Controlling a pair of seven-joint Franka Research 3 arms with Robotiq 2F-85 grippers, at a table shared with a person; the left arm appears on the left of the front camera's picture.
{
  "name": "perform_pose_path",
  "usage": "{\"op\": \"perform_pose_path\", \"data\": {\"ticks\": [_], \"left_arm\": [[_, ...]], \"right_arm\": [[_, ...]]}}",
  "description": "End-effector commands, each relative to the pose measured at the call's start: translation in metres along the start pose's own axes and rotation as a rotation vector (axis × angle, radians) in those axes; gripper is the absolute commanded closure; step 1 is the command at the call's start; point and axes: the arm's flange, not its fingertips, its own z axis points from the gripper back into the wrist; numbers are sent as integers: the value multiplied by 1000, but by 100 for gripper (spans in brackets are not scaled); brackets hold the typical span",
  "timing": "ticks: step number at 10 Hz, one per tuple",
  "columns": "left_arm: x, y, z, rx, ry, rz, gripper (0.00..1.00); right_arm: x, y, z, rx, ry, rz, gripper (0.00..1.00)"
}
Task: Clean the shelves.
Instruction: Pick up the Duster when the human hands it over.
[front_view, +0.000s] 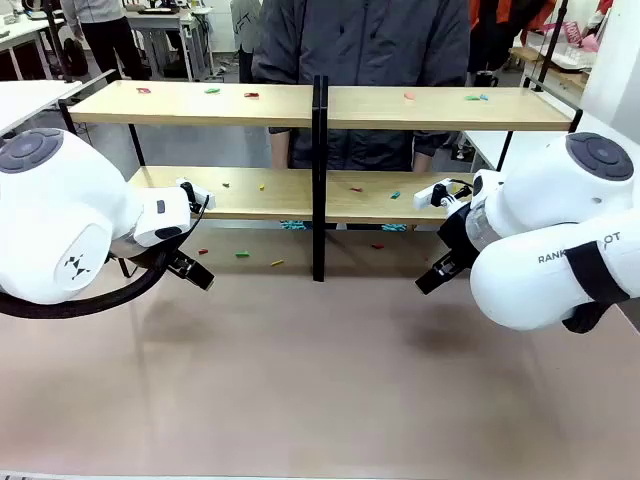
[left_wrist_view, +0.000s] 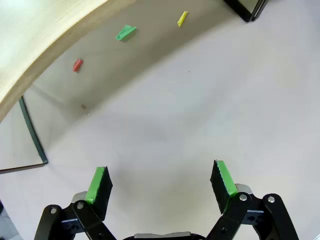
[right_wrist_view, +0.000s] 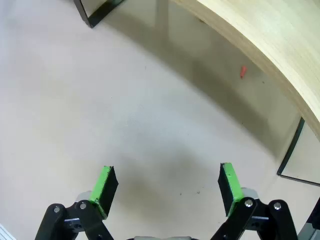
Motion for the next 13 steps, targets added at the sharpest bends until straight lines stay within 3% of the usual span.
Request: {"op": "perform_pose_path", "data": {"ticks": [1,13], "left_arm": [[0,0,0,0,0,0,0],[0,0,0,0,0,1,0]], "right_arm": [[0,0,0,0,0,0,0],[0,0,0,0,0,0,0]]}}
